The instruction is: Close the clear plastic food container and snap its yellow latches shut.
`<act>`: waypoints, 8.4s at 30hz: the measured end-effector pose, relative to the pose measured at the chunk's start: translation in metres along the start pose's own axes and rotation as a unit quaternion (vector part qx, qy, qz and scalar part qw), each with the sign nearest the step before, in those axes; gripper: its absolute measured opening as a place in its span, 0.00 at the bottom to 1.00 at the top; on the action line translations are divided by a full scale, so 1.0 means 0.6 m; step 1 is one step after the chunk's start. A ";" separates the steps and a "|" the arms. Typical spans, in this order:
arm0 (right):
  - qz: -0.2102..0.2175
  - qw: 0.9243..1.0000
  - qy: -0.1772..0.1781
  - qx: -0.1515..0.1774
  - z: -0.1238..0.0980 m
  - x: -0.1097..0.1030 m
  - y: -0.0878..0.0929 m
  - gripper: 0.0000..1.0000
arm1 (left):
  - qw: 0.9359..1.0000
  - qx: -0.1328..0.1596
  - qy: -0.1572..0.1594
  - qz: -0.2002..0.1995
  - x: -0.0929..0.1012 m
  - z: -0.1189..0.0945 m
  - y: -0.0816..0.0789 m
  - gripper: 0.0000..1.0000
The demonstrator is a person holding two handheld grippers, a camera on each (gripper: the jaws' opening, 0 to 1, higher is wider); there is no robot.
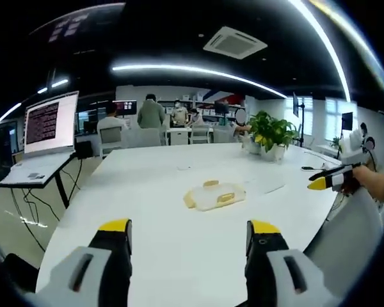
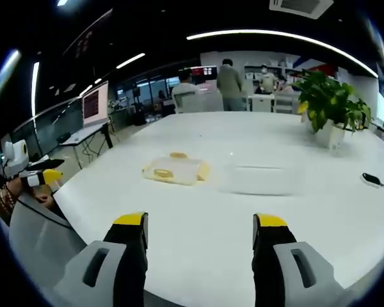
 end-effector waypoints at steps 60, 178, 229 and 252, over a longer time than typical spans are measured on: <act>0.041 0.997 0.071 0.000 -0.020 0.036 0.033 0.65 | 0.990 -0.072 0.112 0.057 0.045 0.023 0.033 0.65; -0.474 0.734 -0.350 -0.337 0.431 0.002 -0.043 0.40 | 0.745 -0.311 0.453 0.378 0.020 0.481 0.084 0.35; -0.513 0.747 -0.327 -0.270 0.228 0.152 -0.184 0.37 | 0.795 -0.234 0.411 0.380 0.222 0.432 -0.097 0.34; -0.495 0.757 -0.318 -0.285 0.205 0.349 -0.182 0.37 | 0.771 -0.263 0.434 0.385 0.395 0.548 -0.107 0.34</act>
Point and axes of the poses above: the point that each gripper's makers call its tool centre point, and the gripper's own axes: z roughly forward along the fingers, x roughly to its right, y roughly out of its underside, the point moved 3 cm from there along -z, roughly backward along the fingers, and after that the axes turned 3 degrees about z, right-handed, at the moved point
